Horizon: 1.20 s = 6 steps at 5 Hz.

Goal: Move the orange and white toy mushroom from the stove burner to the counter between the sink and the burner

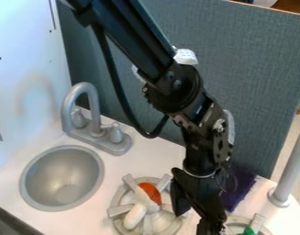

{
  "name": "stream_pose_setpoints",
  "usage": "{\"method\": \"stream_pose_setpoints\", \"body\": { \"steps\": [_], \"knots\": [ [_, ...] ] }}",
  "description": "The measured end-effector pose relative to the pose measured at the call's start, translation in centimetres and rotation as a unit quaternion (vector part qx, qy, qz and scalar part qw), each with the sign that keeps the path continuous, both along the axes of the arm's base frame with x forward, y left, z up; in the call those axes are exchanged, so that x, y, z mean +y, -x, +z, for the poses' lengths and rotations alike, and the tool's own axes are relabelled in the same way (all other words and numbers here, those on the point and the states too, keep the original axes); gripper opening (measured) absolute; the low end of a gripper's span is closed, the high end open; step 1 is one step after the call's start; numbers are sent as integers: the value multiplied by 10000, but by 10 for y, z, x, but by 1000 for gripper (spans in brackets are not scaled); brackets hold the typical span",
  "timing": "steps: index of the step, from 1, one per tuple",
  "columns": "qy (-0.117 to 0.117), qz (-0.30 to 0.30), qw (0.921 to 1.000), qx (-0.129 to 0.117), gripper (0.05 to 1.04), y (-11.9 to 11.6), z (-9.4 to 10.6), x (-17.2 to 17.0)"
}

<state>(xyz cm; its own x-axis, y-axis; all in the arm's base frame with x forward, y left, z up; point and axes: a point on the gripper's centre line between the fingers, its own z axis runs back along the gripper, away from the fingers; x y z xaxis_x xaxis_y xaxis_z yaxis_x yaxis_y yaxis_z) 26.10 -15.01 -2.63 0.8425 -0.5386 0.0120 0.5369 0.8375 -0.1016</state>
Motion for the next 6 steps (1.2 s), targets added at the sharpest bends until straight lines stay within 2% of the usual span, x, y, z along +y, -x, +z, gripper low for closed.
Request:
{"method": "stream_pose_setpoints", "body": {
  "steps": [1, 2, 3, 4, 5, 6],
  "knots": [
    [-76, 15, 9999, 151, 1001, 5, -9, 4],
    [-90, 85, 9997, 195, 1001, 6, -14, 22],
    [-104, 213, 9995, -226, 1001, -9, 7, 45],
    [-453, 517, 9972, -298, 1001, -23, 0, 70],
    [-762, 691, 9947, -76, 1001, -33, -19, 92],
    [-980, 894, 9911, 65, 1001, -41, -29, 96]
  ]
}}
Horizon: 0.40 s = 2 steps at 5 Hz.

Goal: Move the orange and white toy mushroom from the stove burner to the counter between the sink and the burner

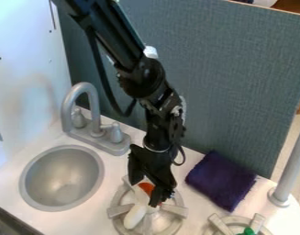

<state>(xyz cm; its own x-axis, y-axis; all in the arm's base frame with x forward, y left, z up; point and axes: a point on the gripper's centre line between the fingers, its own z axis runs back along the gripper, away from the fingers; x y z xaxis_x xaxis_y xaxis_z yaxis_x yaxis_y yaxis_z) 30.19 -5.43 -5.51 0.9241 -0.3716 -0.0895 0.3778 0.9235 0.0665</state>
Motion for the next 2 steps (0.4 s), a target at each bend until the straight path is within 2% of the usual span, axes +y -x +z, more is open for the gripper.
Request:
{"method": "stream_pose_setpoints", "body": {
  "steps": [1, 2],
  "knots": [
    [0, 74, 10000, 59, 1001, -4, -5, -2],
    [-39, 36, 9997, 228, 1001, -5, -13, -1]
  ]
}}
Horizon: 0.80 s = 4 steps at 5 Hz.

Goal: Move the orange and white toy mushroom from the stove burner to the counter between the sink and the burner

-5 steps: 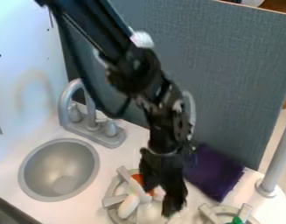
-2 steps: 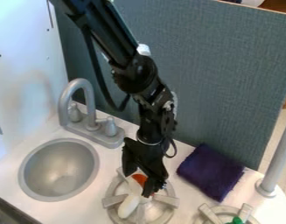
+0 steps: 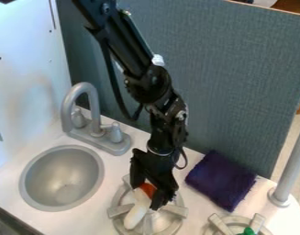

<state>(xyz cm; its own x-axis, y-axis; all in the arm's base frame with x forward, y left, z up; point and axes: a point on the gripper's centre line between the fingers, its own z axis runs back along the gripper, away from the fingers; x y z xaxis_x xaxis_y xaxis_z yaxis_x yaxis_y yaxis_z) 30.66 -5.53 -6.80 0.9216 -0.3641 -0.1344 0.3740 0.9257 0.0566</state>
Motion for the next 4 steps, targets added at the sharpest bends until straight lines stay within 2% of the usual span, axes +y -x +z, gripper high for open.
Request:
{"method": "stream_pose_setpoints", "body": {
  "steps": [2, 3, 4],
  "knots": [
    [8, 120, 9997, 208, 973, -5, -14, 12],
    [81, 93, 9997, 229, 786, -6, -18, 9],
    [138, 108, 9997, 180, 676, -8, -19, 8]
  ]
}}
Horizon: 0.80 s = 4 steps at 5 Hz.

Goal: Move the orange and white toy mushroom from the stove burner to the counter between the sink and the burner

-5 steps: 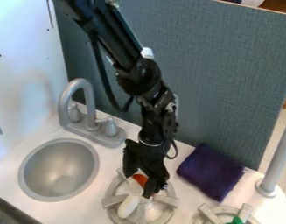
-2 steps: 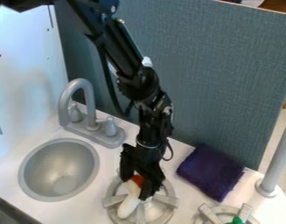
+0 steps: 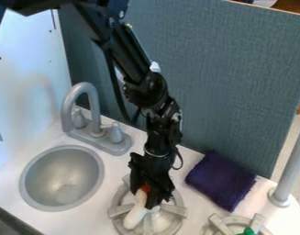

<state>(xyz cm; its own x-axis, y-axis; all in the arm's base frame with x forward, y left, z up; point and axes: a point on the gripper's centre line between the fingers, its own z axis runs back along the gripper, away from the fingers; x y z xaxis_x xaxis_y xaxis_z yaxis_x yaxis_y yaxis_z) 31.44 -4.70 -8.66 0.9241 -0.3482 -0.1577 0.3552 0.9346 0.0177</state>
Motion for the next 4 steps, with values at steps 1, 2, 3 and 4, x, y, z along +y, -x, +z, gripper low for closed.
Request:
{"method": "stream_pose_setpoints", "body": {
  "steps": [1, 2, 3, 4],
  "knots": [
    [109, 159, 9997, -129, 622, 5, -1, 1],
    [167, 232, 9988, -394, 595, 18, 19, 3],
    [258, 258, 9958, -845, 595, 35, 45, 5],
    [261, 362, 9951, -887, 595, 46, 47, 6]
  ]
}}
